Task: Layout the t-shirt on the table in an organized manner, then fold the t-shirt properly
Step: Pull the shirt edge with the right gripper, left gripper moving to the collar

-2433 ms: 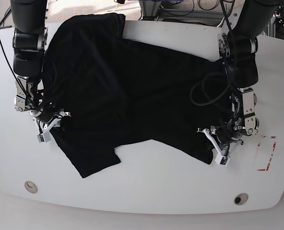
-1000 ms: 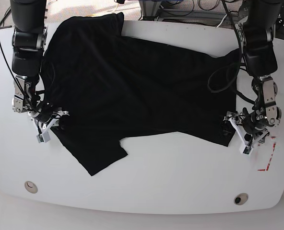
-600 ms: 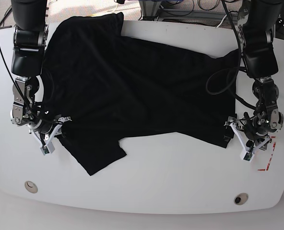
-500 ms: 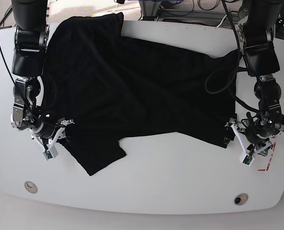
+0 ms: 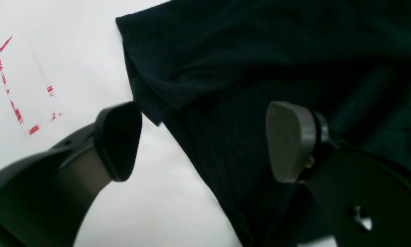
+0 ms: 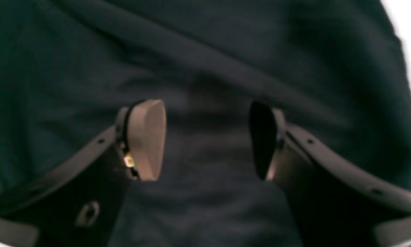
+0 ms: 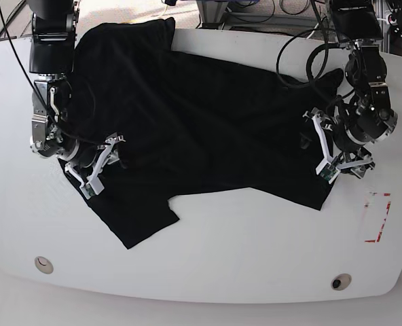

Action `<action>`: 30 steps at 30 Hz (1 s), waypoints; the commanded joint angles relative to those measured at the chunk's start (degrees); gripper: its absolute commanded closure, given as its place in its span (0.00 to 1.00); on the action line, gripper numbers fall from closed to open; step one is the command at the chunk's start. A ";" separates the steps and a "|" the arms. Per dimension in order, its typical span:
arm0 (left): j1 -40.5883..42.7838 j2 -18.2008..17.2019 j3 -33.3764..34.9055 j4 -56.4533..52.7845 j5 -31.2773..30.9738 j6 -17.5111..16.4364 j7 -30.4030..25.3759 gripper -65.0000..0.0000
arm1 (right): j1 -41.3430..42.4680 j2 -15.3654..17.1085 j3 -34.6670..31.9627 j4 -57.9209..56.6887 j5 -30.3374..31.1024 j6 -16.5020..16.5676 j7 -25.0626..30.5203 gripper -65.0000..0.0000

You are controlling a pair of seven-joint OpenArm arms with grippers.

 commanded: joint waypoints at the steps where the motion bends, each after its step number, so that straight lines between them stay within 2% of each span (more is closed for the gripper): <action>1: 2.54 -0.74 -1.17 1.79 -0.16 0.10 -0.06 0.17 | 0.23 0.80 0.47 1.16 0.89 0.30 1.57 0.40; 7: 9.31 -0.74 -3.72 1.87 -0.25 0.10 -0.06 0.17 | -1.18 0.80 0.56 1.16 0.89 0.30 1.66 0.35; 20: 16.87 -0.74 -3.72 1.08 0.02 0.10 -0.06 0.18 | -0.30 1.06 0.56 1.08 0.89 0.30 1.75 0.35; 22: 17.49 -0.83 -3.72 -0.15 0.02 0.10 -0.06 0.23 | 0.31 1.06 0.56 0.99 0.89 0.30 1.75 0.35; 27: 17.75 -2.50 -3.72 -4.28 0.02 0.10 -0.06 0.46 | 1.46 0.80 0.56 0.81 0.80 0.21 1.75 0.34; 30: 17.93 -3.73 -3.90 -6.04 0.02 0.10 -0.06 0.55 | 2.69 0.71 0.56 -1.39 0.80 0.21 1.75 0.35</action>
